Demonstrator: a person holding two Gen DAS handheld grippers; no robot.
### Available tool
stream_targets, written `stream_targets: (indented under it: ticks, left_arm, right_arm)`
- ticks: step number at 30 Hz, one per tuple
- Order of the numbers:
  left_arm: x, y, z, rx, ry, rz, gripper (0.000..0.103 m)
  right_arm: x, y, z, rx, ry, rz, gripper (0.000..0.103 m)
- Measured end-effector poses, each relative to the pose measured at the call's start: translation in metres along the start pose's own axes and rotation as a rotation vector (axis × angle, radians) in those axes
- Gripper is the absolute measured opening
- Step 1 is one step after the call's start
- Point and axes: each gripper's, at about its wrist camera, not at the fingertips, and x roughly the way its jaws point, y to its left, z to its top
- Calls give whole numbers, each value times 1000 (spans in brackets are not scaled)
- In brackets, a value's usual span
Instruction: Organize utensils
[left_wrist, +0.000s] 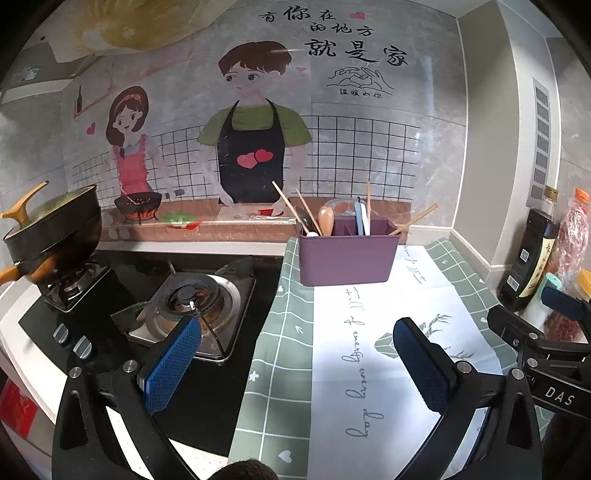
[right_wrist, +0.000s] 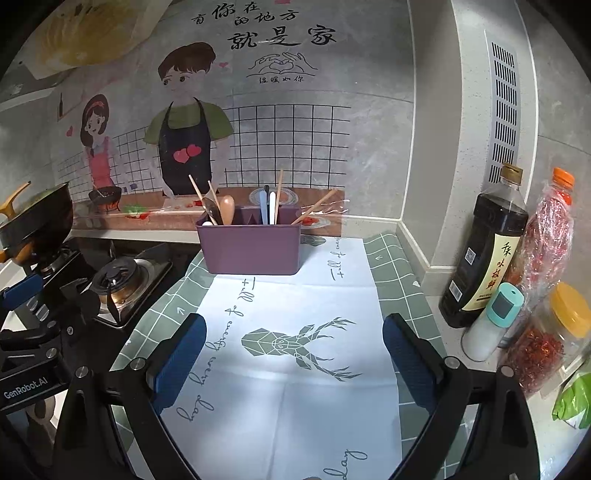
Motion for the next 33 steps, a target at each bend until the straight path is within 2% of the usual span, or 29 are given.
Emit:
stream_targets:
  ticks: [17,33]
  left_arm:
    - [-1,1,-1,-1,8,3,103]
    - [-1,1,-2,17,25,-30,103]
  right_arm:
    - [-3,-1,1,-1,-7,-1,96]
    - [-6,-2,0,-2,-4,9,96]
